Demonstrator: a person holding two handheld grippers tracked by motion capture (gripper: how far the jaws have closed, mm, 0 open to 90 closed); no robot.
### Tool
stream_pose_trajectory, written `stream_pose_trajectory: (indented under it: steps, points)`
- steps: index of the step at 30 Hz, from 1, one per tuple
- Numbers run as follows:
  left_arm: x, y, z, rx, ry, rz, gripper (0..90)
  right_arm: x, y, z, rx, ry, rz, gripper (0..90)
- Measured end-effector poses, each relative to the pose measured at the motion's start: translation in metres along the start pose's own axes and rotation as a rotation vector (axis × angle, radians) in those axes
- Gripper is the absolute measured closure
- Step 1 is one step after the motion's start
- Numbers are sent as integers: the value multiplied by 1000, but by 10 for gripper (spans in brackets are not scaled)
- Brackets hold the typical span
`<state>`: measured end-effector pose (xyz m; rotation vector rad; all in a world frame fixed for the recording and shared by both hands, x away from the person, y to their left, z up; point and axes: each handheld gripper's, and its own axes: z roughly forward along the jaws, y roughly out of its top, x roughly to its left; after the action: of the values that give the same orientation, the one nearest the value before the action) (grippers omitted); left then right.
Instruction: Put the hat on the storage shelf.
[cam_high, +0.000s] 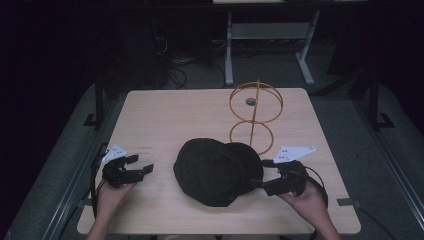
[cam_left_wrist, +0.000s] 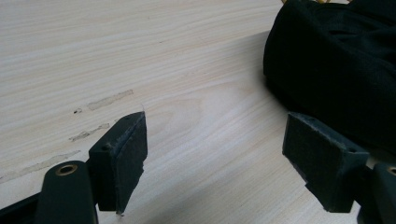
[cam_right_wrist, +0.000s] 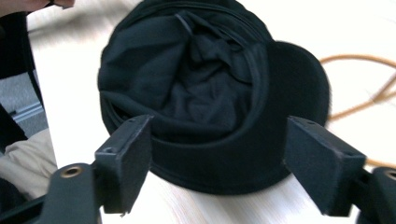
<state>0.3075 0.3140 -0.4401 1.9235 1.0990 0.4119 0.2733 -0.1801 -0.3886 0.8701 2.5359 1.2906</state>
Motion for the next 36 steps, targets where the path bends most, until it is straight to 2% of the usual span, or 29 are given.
stream_pose_trajectory:
  steps: [3,5,9,19,26,27,30,31,36]
  points:
    - [0,0,0,4,0,-8,219,4,5,3,4,9,-23,279]
    - [1,0,0,5,-1,-6,219,9,12,9,6,37,-43,312]
    - [0,0,0,5,-1,-5,219,15,17,16,12,62,-55,323]
    - [1,0,1,10,0,-7,219,41,32,40,44,124,-119,352]
    - [1,-1,1,10,0,-7,219,52,37,54,64,154,-140,377]
    - [1,-1,1,10,0,-7,220,55,38,59,67,162,-157,388]
    - [2,0,1,9,0,-8,219,59,40,63,69,175,-161,396]
    - [2,0,1,9,-1,-7,219,62,43,68,71,181,-180,408]
    - [1,0,1,13,-3,-5,220,70,48,77,75,200,-198,422]
